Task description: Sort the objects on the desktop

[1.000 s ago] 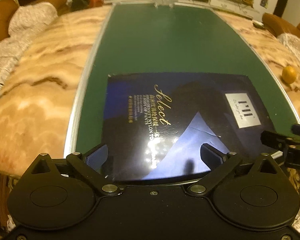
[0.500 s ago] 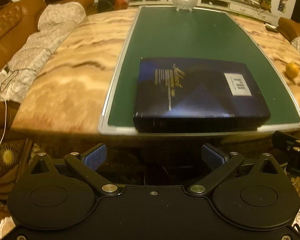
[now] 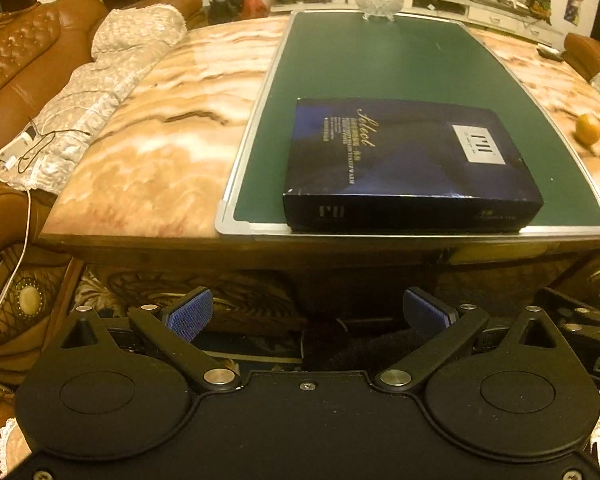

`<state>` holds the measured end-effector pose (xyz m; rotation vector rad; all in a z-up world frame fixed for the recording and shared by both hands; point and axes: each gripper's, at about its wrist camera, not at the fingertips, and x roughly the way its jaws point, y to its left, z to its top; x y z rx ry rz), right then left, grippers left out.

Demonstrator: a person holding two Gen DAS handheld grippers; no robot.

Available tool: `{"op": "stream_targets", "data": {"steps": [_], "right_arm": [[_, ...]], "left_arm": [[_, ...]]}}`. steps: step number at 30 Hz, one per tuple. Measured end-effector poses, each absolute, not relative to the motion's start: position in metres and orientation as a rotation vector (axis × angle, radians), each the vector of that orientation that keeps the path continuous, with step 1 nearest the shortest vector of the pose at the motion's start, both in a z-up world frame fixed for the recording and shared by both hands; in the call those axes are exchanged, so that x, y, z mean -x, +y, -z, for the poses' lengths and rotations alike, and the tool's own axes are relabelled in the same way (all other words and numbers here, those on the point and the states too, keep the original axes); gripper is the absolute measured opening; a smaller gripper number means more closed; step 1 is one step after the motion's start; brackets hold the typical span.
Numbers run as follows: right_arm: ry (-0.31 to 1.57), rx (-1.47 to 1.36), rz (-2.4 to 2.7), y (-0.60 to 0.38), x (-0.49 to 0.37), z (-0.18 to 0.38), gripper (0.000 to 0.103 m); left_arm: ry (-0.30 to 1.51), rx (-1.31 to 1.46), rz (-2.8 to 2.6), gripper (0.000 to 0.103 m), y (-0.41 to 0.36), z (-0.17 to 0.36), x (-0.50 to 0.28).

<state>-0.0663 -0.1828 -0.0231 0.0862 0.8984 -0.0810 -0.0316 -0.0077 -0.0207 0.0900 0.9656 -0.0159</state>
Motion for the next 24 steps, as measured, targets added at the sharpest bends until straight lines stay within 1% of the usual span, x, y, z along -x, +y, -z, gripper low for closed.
{"op": "stream_targets", "data": {"steps": [11,24], "right_arm": [[0.898,-0.081,0.064,-0.175,0.074,0.012,0.103],[0.905,-0.083,0.055,-0.170,0.073,0.008,0.103]], "left_arm": [[0.930,-0.097,0.007,0.103,-0.009,0.008,0.039],[0.929,-0.106,-0.006,0.103,-0.004,0.006,0.041]]}}
